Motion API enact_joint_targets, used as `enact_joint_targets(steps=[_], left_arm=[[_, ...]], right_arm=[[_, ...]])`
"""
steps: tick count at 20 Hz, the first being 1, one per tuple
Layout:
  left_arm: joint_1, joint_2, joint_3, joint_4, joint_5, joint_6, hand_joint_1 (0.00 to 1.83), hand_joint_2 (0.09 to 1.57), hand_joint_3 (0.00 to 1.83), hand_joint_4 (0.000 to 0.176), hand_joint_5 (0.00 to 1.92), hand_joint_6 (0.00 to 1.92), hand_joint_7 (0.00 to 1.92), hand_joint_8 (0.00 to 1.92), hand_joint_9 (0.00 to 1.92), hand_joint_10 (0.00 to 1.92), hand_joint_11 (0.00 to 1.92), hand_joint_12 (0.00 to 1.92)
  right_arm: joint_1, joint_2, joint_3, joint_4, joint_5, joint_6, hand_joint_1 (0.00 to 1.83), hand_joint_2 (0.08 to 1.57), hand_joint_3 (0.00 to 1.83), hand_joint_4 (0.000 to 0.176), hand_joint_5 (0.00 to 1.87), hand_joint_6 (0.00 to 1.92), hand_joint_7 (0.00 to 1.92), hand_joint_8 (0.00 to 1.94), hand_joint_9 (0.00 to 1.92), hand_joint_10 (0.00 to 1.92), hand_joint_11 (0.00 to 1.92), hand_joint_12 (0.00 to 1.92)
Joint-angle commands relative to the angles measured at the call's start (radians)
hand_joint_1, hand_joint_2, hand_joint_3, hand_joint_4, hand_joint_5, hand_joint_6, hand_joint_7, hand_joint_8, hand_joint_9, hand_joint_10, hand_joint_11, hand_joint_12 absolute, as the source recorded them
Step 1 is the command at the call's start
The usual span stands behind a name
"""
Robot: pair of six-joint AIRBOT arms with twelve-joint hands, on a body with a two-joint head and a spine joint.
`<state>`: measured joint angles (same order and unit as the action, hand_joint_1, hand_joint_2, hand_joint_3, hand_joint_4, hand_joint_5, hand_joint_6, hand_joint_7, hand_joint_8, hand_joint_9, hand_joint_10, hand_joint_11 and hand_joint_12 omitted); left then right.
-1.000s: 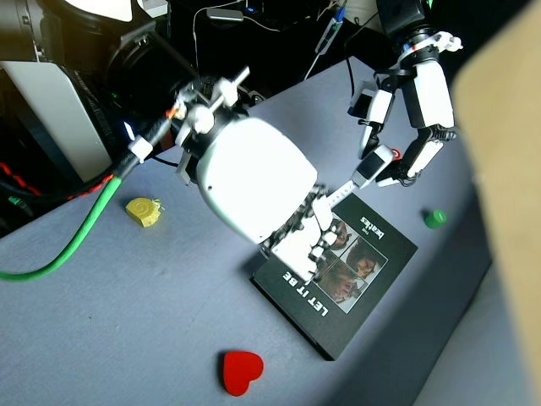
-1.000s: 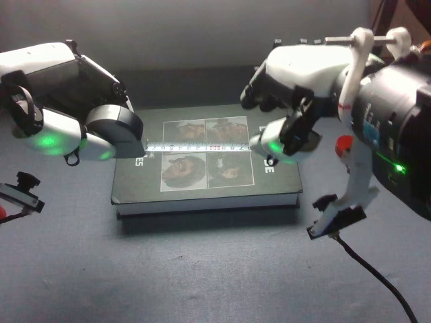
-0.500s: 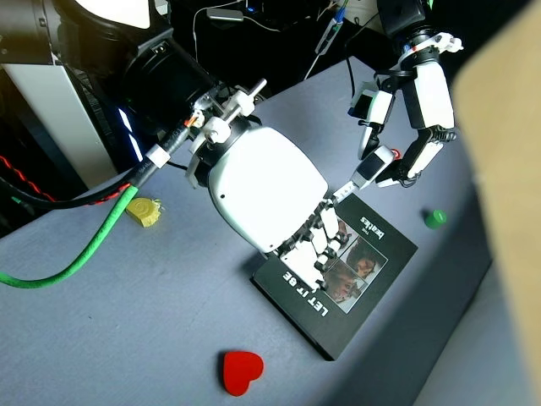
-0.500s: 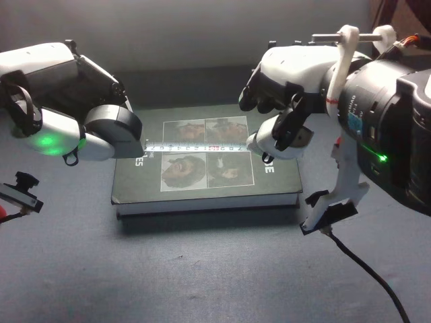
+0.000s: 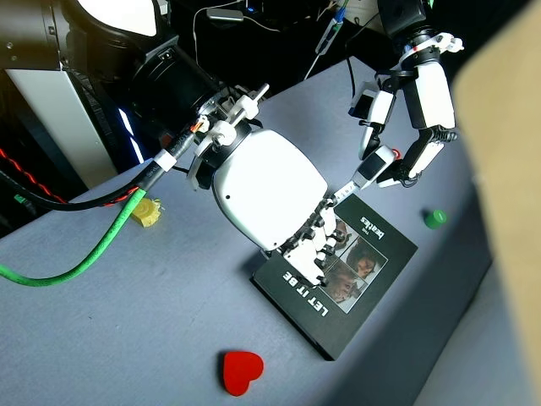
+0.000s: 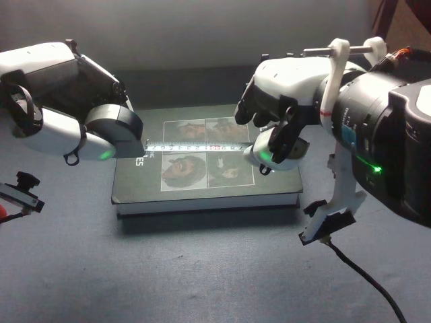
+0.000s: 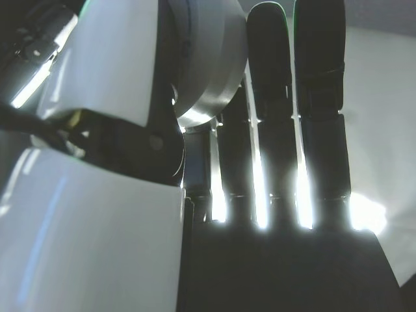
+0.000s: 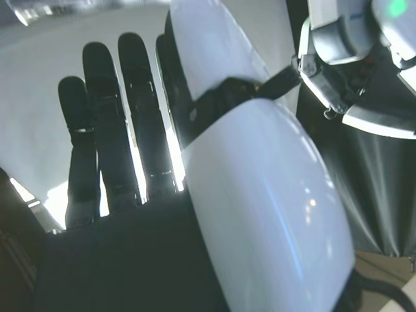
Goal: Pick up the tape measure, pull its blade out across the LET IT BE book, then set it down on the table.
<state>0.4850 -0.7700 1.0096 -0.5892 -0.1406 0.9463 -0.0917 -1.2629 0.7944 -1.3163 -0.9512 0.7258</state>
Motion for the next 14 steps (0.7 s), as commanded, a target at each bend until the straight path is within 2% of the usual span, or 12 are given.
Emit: enact_joint_targets(steps=[1,14], left_arm=[[-0.017,0.000,0.004,-0.001,-0.096,-0.011,1.39,1.07,0.00,0.000,0.95,0.92,1.15,0.59,1.06,1.04,1.01,0.80],[-0.015,0.000,0.005,-0.001,-0.099,-0.016,1.39,1.07,0.00,0.000,0.94,0.93,1.14,0.62,1.05,1.05,1.01,0.82]], right_arm=[[0.001,0.001,0.002,-0.087,-0.003,0.006,1.07,1.16,0.00,0.000,0.68,0.02,0.73,0.03,0.65,0.06,0.13,1.16],[-0.035,-0.008,0.018,-0.148,-0.011,0.022,1.05,1.18,0.00,0.000,0.72,0.03,0.77,0.03,0.67,0.06,0.16,1.16]])
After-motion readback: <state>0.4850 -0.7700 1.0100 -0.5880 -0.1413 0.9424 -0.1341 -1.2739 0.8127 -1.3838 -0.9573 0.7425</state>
